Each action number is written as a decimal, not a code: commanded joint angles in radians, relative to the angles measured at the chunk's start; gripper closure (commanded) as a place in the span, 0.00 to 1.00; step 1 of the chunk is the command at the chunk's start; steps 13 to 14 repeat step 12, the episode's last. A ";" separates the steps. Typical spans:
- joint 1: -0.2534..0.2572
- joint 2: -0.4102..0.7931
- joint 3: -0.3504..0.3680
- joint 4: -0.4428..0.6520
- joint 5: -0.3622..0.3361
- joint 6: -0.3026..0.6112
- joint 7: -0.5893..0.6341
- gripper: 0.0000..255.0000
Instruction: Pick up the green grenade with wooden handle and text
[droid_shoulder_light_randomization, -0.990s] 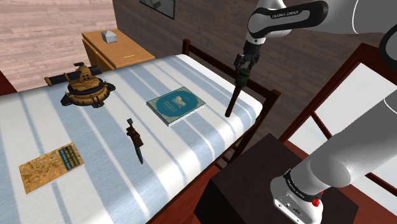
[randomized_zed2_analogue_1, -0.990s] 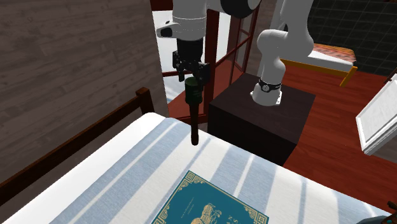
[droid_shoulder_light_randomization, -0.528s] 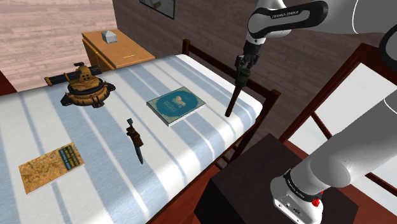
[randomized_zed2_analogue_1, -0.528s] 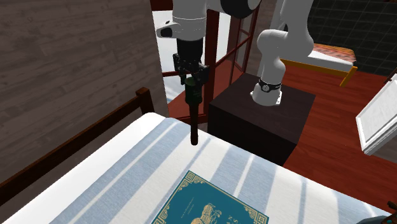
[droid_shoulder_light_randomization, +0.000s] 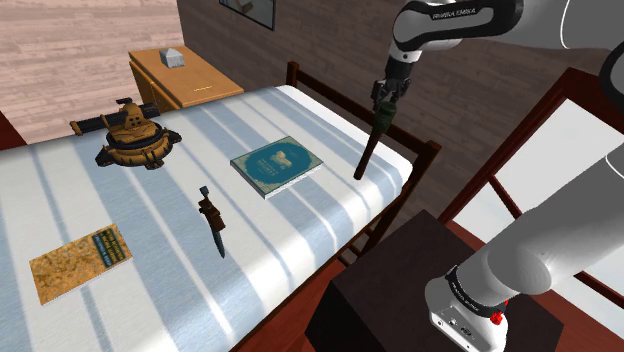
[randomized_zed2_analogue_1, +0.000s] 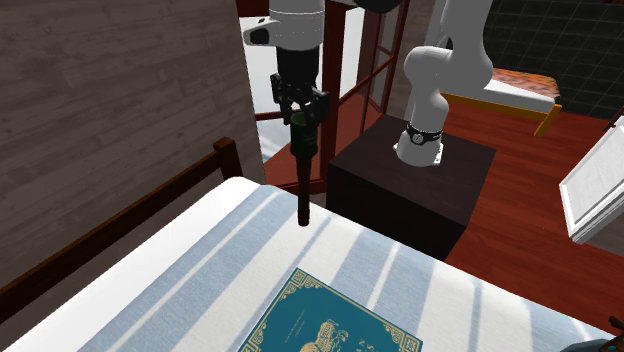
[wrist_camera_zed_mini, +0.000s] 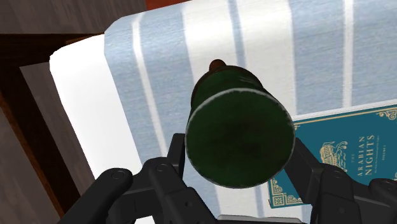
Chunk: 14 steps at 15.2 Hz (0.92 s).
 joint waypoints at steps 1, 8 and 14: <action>0.001 -0.006 0.001 0.019 -0.001 -0.024 0.001 1.00; 0.001 -0.017 0.002 0.101 -0.002 -0.117 0.000 1.00; 0.002 -0.018 0.002 0.129 -0.002 -0.146 0.000 1.00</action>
